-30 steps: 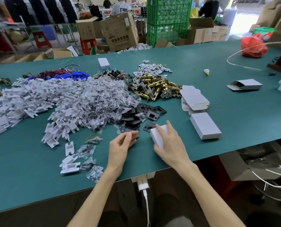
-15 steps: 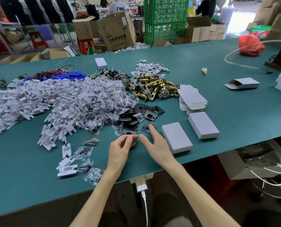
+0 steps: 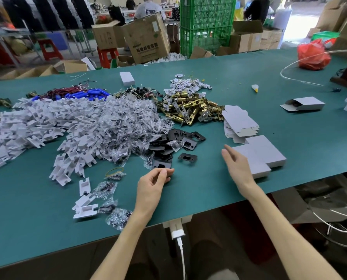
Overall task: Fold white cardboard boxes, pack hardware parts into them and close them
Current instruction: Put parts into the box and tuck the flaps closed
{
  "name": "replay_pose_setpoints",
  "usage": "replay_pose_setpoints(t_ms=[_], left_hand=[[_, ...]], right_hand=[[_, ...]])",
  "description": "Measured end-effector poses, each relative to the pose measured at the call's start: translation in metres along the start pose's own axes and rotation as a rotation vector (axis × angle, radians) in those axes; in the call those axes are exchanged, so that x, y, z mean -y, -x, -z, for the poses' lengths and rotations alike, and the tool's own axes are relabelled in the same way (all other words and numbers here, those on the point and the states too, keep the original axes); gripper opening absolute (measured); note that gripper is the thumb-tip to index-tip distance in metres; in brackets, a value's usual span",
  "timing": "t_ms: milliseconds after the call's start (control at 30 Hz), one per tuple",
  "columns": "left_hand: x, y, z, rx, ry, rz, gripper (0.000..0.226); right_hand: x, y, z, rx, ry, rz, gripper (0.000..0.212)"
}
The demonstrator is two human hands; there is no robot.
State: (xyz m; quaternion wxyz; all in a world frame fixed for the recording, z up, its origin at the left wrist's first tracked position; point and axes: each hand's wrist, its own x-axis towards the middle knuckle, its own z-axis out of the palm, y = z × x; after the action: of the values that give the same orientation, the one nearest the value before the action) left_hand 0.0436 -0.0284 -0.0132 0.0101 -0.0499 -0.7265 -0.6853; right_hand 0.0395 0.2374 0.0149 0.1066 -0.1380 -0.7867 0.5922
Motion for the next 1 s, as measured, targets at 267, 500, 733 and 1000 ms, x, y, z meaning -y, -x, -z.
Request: replay_pose_setpoints(t_ms=[267, 500, 733, 1000], left_hand=[[0.000, -0.001, -0.002, -0.004, -0.036, -0.002, 0.022], [0.001, -0.002, -0.002, -0.004, -0.049, -0.008, 0.022], [0.000, -0.002, -0.001, -0.006, -0.067, 0.012, 0.022], [0.001, -0.003, -0.002, -0.001, -0.060, 0.020, 0.022]], right_hand=[[-0.010, -0.016, 0.048, 0.019, 0.064, -0.017, 0.052], [0.008, -0.052, 0.027, -0.058, 0.420, 0.239, 0.051], [0.014, -0.115, 0.033, 0.015, 1.141, 0.116, 0.032], [0.034, -0.106, 0.045, -0.104, 1.177, 0.182, 0.018]])
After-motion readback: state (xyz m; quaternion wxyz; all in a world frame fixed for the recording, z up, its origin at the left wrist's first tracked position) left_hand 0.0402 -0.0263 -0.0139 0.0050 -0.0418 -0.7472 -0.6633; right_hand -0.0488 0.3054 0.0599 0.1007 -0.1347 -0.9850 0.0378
